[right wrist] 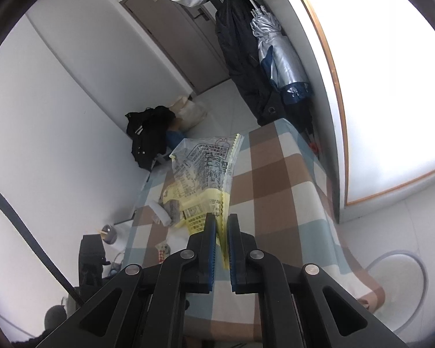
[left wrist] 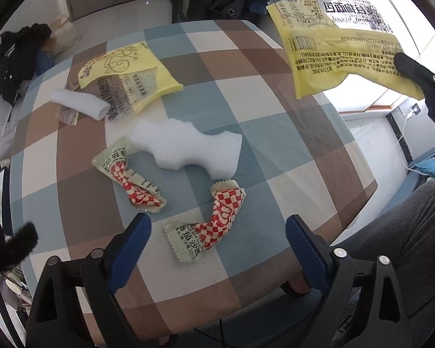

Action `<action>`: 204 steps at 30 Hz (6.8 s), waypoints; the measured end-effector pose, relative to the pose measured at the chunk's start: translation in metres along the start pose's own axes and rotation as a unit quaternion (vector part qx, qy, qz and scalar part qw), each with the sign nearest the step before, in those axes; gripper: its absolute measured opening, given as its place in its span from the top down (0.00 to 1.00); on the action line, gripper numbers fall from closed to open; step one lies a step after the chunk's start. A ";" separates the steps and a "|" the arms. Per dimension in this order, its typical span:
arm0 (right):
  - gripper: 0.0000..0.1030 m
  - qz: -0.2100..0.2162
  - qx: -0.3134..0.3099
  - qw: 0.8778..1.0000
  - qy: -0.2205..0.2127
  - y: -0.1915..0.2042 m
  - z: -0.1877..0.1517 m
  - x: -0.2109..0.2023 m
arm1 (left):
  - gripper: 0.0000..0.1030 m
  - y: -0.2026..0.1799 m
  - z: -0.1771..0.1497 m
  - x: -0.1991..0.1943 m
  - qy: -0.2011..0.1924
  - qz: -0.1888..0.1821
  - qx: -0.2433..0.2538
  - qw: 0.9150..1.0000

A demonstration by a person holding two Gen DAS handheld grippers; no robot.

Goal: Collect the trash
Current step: 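Lift the yellow wrapper with the right gripper while the left gripper grasps a red-checked wrapper, then carry the yellow and red-checked wrappers with both grippers over the trash bin, then open the right gripper over the bin while the left gripper releases its wrapper, then move both open grippers back above the table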

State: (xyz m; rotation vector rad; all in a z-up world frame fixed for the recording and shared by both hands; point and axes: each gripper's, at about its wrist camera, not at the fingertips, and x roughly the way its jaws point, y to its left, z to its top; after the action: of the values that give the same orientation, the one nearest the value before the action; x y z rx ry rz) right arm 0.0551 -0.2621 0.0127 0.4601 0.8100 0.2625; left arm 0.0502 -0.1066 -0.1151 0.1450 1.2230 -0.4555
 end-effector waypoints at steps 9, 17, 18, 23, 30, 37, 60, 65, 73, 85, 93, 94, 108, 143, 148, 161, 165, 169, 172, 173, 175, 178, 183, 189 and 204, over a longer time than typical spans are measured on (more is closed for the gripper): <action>0.93 -0.004 0.012 1.000 -0.002 -0.008 0.000 -0.006 | 0.58 -0.007 0.002 0.008 0.007 0.007 0.026 1.000; 0.93 -0.004 0.012 1.000 -0.001 -0.008 0.000 -0.006 | 0.85 -0.012 0.000 0.011 0.008 0.004 0.044 0.999; 0.93 -0.004 0.012 1.000 0.001 -0.007 -0.001 -0.006 | 0.85 -0.011 0.000 0.011 0.009 0.002 0.041 0.999; 0.93 -0.008 0.013 1.000 0.003 -0.007 -0.001 -0.006 | 0.86 -0.005 -0.002 0.008 0.014 -0.008 0.024 1.000; 0.93 -0.017 0.010 1.000 0.008 -0.005 -0.002 -0.003 | 0.86 -0.001 -0.002 0.000 0.002 -0.003 0.011 1.000; 0.93 -0.027 0.005 1.000 0.006 -0.001 -0.002 -0.003 | 0.86 0.003 -0.003 -0.036 -0.053 -0.001 0.003 0.999; 0.93 0.004 -0.007 0.999 -0.040 0.010 0.002 -0.049 | 0.86 -0.004 0.031 -0.123 -0.169 -0.036 -0.043 0.984; 0.93 0.015 -0.013 0.995 -0.095 0.006 0.017 -0.093 | 0.86 -0.031 0.048 -0.140 -0.194 -0.068 -0.031 0.978; 0.93 -0.023 -0.019 0.988 -0.153 -0.023 0.035 -0.163 | 0.86 -0.087 0.079 -0.151 -0.210 -0.124 0.002 0.970; 0.93 -0.151 0.043 0.975 -0.155 -0.126 0.018 -0.201 | 0.86 -0.175 0.119 -0.075 -0.114 -0.210 0.056 0.969; 0.93 -0.202 0.109 0.969 -0.086 -0.200 -0.020 -0.170 | 0.86 -0.218 0.116 0.019 0.013 -0.215 0.092 0.972; 0.93 -0.206 0.118 0.969 -0.074 -0.209 -0.025 -0.163 | 0.86 -0.220 0.117 0.029 0.028 -0.217 0.091 0.972; 0.93 -0.223 0.178 0.957 0.053 -0.283 -0.084 -0.078 | 0.86 -0.264 0.124 0.114 0.150 -0.223 0.104 0.958; 0.58 -0.201 0.223 0.949 0.096 -0.301 -0.115 -0.063 | 0.63 -0.248 0.119 0.110 0.139 -0.149 0.093 0.975; 0.46 -0.205 0.218 0.953 0.052 -0.286 -0.096 -0.088 | 0.51 -0.237 0.122 0.075 0.075 -0.105 0.093 0.987; 0.32 -0.212 0.139 0.965 -0.066 -0.204 -0.028 -0.153 | 0.23 -0.175 0.117 -0.029 -0.082 -0.030 0.042 0.995; 0.31 -0.206 0.107 0.968 -0.097 -0.164 -0.006 -0.163 | 0.15 -0.140 0.109 -0.063 -0.139 0.006 0.008 0.990; 0.26 -0.187 0.065 0.972 -0.123 -0.118 0.014 -0.163 | 0.13 -0.104 0.101 -0.091 -0.176 0.014 -0.036 0.984; 0.21 -0.172 0.036 0.975 -0.134 -0.086 0.023 -0.156 | 0.13 -0.080 0.095 -0.106 -0.194 0.031 -0.062 0.979; 0.20 -0.165 0.025 0.976 -0.137 -0.073 0.026 -0.153 | 0.13 -0.074 0.091 -0.111 -0.199 0.037 -0.072 0.977; 0.18 -0.152 0.008 0.978 -0.140 -0.054 0.028 -0.148 | 0.12 -0.056 0.086 -0.120 -0.213 0.048 -0.090 0.972; 0.18 -0.130 -0.015 0.982 -0.138 -0.023 0.032 -0.133 | 0.12 -0.034 0.077 -0.134 -0.232 0.065 -0.108 0.964; 0.17 -0.094 -0.053 0.986 -0.129 0.020 0.030 -0.111 | 0.09 0.004 0.061 -0.156 -0.256 0.087 -0.137 0.953; 0.15 -0.057 -0.092 0.989 -0.100 0.068 0.026 -0.069 | 0.06 0.050 0.044 -0.164 -0.259 0.103 -0.176 0.944; 0.10 -0.016 -0.190 0.982 0.011 0.141 0.013 0.055 | 0.06 0.146 0.015 -0.150 -0.247 0.136 -0.242 0.928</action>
State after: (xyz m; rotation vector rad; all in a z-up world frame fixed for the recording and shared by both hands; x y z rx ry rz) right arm 0.0937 -0.1215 0.0548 0.0846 0.7655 0.3842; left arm 0.0834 0.0583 0.0099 -0.2140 0.7682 0.0650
